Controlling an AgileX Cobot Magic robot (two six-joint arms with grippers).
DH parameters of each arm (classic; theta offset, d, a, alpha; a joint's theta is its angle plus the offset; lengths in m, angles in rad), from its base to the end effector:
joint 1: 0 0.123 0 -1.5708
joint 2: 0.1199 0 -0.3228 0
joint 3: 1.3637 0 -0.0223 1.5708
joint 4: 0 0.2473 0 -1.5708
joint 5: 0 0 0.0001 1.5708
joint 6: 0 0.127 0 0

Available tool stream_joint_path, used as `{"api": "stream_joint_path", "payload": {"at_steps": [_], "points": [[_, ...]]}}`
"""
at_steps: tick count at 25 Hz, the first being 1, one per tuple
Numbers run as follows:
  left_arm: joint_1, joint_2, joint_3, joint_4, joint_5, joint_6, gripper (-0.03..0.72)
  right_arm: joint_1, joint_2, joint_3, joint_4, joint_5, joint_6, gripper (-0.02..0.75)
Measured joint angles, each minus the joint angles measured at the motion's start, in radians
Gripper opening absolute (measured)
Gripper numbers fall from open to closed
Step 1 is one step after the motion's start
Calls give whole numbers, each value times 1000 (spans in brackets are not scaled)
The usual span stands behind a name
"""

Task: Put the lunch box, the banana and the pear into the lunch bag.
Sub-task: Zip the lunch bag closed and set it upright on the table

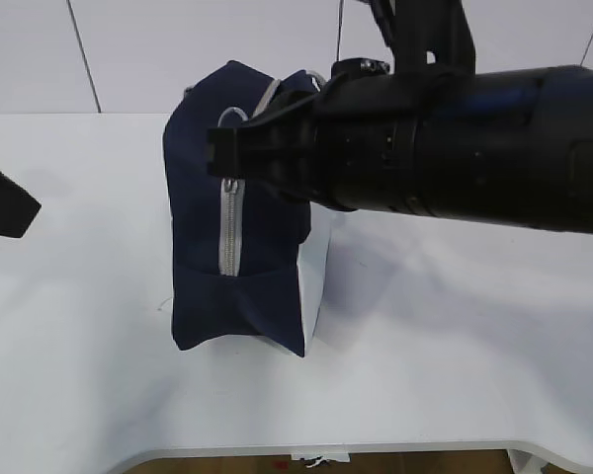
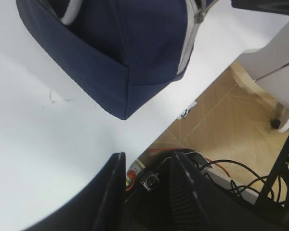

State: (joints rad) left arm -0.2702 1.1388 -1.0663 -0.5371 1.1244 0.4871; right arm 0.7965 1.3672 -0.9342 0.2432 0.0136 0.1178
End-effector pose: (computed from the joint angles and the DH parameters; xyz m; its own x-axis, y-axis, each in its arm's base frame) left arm 0.1810 -0.1110 0.3585 -0.7048 0.4100 -0.5789 0.6410 0.7176 -0.2723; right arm 0.2319 0.2377 0.3371 -0.4831 0.0112 -0.8755 -0.5841 0.7408 0.3317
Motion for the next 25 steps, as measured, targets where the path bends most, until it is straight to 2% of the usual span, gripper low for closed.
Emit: {"api": "stream_joint_path", "payload": {"at_steps": [7,17,25], "points": [[-6,29,0,-2,-15,4,243,0,4,0,77,-33,0,-10],[-74,102,12,-3,-111,31,250,0,10,-6,162,-62,0,-10],[-82,157,16,-12,-158,35,327,-4,10,-14,257,-73,0,-10]]}}
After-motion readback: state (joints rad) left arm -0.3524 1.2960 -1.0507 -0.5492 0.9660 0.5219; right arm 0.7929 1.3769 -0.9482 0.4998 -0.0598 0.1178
